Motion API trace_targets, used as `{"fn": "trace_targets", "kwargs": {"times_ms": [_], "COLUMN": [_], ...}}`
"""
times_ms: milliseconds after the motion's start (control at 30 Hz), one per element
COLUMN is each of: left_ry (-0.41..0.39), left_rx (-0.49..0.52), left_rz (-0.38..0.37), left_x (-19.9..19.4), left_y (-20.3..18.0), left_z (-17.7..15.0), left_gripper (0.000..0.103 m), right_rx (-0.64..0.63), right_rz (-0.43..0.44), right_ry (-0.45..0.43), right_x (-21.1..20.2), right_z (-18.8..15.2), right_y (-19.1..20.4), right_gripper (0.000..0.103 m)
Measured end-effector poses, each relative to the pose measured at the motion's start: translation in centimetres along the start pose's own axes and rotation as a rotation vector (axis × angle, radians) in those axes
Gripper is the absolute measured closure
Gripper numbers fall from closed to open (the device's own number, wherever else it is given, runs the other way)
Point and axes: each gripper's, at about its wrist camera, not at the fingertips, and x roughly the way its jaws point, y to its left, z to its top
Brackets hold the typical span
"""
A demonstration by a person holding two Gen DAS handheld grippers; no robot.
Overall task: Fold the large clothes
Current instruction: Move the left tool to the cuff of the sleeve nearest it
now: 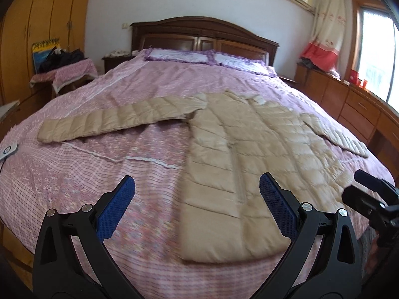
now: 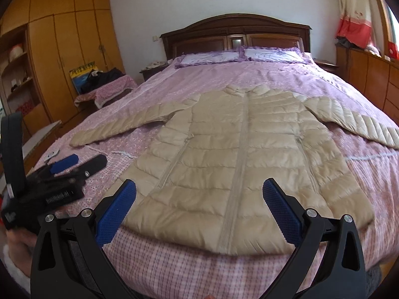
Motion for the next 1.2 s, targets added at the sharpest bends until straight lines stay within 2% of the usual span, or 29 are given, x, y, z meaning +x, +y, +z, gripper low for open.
{"fn": "trace_targets", "kwargs": {"times_ms": [167,333,567,767,933,1067,1100,1200], "left_ry": [0.009,0.007,0.028,0.043,0.070,0.125,0.140,0.132], "left_rx": [-0.030,-0.050,-0.145,-0.195,-0.289,-0.391,-0.447,-0.519], "left_rz": [0.047,0.131,0.176,0.285,0.319,0.268,0.247,0.223], "left_x": [1.8,3.7,6.9,9.0,10.7,12.8,13.2,13.7], "left_y": [3.8,8.2,15.4,21.6,26.5,30.1,31.4,33.1], "left_z": [1.1,2.5,4.3,5.6,6.0,5.4,5.1,4.6], "left_gripper": [0.004,0.004,0.004,0.004,0.004,0.004,0.004,0.004], "right_rx": [-0.033,-0.053,-0.092,-0.125,-0.159,-0.189,-0.186,-0.172], "right_rz": [0.035,0.062,0.091,0.119,0.147,0.166,0.174,0.210], "right_ry": [0.018,0.030,0.046,0.071,0.080,0.090,0.093,0.103], "right_x": [2.4,4.7,8.2,11.5,13.8,16.4,16.9,17.8], "right_z": [1.1,2.3,4.2,5.6,6.4,7.0,7.1,7.2], "right_y": [1.7,3.6,6.0,8.7,11.1,13.2,13.6,14.5], "right_gripper": [0.005,0.005,0.005,0.005,0.005,0.005,0.005,0.005]}}
